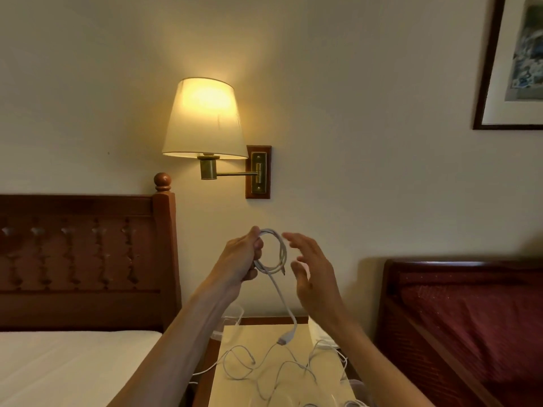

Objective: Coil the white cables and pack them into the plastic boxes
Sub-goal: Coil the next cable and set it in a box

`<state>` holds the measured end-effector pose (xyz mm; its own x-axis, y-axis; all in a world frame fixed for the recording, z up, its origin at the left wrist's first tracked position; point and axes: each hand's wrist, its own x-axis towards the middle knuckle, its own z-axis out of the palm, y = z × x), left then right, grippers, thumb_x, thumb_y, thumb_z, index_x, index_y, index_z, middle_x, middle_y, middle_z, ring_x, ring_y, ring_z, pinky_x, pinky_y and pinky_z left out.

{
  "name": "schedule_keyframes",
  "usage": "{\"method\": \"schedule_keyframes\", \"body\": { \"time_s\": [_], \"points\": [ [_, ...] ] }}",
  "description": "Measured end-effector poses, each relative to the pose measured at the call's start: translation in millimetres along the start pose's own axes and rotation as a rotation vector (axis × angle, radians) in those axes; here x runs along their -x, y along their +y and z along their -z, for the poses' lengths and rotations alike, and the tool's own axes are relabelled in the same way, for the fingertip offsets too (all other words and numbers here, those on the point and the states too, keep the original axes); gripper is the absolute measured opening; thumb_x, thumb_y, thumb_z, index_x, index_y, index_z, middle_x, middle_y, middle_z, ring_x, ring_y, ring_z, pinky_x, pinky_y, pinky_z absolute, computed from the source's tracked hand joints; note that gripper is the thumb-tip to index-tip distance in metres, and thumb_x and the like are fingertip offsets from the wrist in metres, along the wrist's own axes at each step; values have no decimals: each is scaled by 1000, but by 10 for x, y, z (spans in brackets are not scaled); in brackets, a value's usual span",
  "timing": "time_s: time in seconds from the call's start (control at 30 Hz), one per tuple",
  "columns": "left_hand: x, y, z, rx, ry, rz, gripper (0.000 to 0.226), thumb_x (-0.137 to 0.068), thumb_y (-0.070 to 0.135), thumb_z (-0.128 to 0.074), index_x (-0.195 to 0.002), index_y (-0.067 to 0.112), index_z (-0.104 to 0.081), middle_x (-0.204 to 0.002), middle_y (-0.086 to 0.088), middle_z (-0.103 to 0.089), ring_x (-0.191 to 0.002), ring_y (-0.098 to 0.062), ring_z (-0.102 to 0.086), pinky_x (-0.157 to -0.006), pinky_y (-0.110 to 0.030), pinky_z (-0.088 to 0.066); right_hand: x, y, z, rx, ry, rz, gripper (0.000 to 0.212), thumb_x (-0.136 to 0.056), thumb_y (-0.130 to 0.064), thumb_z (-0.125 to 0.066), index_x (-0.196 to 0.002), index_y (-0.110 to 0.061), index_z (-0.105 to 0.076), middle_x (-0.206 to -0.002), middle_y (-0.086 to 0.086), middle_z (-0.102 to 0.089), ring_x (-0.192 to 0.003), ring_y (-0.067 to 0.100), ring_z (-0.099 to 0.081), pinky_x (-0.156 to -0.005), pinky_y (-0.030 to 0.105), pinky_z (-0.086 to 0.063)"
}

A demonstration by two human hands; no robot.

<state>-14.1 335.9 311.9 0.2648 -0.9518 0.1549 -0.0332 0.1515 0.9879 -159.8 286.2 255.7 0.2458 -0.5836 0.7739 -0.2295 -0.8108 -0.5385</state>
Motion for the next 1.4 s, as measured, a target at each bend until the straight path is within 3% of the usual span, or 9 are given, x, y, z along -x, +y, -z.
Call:
{"method": "schedule_keyframes", "body": {
  "time_s": [0.07, 0.2, 0.3, 0.4, 0.53, 0.8, 0.93, 1.27, 1.4],
  "points": [
    [-29, -8, 27, 63, 51, -9, 45, -103, 42, -38, -63, 23, -46, -50, 10, -35, -48, -10, -26, -46, -24, -25, 173, 64, 17, 96, -51, 241, 60, -78, 16, -61, -121, -26, -64, -135, -7, -50, -127, 13, -48, -98, 22, -46],
    [-87, -41, 92, 171, 101, -22, 44, -104, 40, -36, -65, 22, -44, -53, 9, -31, -47, -9, -23, -43, -23, -24, 319, 40, 77, -41, -138, 342, 22, -85, -7, -66, -99, -21, -76, -123, -9, -60, -109, 15, -60, -82, 29, -55],
    [-89, -84, 93, 176, 86, -22, 44, -105, 40, -35, -65, 22, -44, -52, 10, -32, -47, -8, -24, -45, -23, -25, 270, -13, 121, -345, -67, 182, 16, -90, -19, -63, -98, -16, -76, -109, 2, -70, -98, 24, -66, -78, 40, -58],
    [-60, -141, 77, 195, 25, -27, 44, -104, 40, -36, -65, 22, -45, -56, 8, -33, -48, -8, -26, -46, -23, -25, 120, -134, 203, -724, 87, -261, 21, -90, -15, -58, -105, -13, -73, -91, 7, -71, -84, 23, -67, -75, 32, -58],
    [3, -203, 4, 217, -117, -25, 45, -104, 41, -36, -63, 23, -41, -57, 7, -28, -46, -8, -21, -39, -21, -22, -75, -105, 294, -675, 165, -583, 19, -91, -12, -63, -109, -7, -66, -78, 9, -71, -66, 16, -65, -65, 24, -57],
    [25, -238, -9, 323, -187, -80, 44, -103, 41, -37, -63, 22, -40, -57, 6, -25, -46, -8, -20, -36, -18, -23, -167, -67, 413, -410, -100, -642, 15, -93, -9, -61, -87, -10, -75, -78, 9, -75, -72, 17, -66, -67, 23, -57],
    [25, -285, -49, 373, -198, -52, 45, -103, 40, -37, -63, 22, -40, -58, 6, -22, -48, -9, -16, -39, -21, -17, -151, -106, 391, -352, -129, -611, 20, -94, -7, -58, -84, -14, -74, -77, 5, -74, -75, 17, -68, -75, 25, -59],
    [-21, -535, -117, 322, -62, 61, 44, -101, 43, -43, -63, 22, -38, -56, 5, -25, -47, -11, -18, -39, -22, -16, -146, -189, 251, -912, -213, -749, 30, -102, -13, -43, -111, 0, -68, -98, 15, -72, -91, 25, -68, -91, 38, -51],
    [-22, -615, -32, 248, -112, 97, 45, -98, 48, -45, -71, 15, -58, -56, 3, -43, -45, -10, -30, -38, -21, -23, -52, -32, 201, -974, -265, -766, 26, -95, -6, -51, -113, -3, -70, -100, 14, -70, -87, 22, -66, -82, 33, -50]
  ]
}}
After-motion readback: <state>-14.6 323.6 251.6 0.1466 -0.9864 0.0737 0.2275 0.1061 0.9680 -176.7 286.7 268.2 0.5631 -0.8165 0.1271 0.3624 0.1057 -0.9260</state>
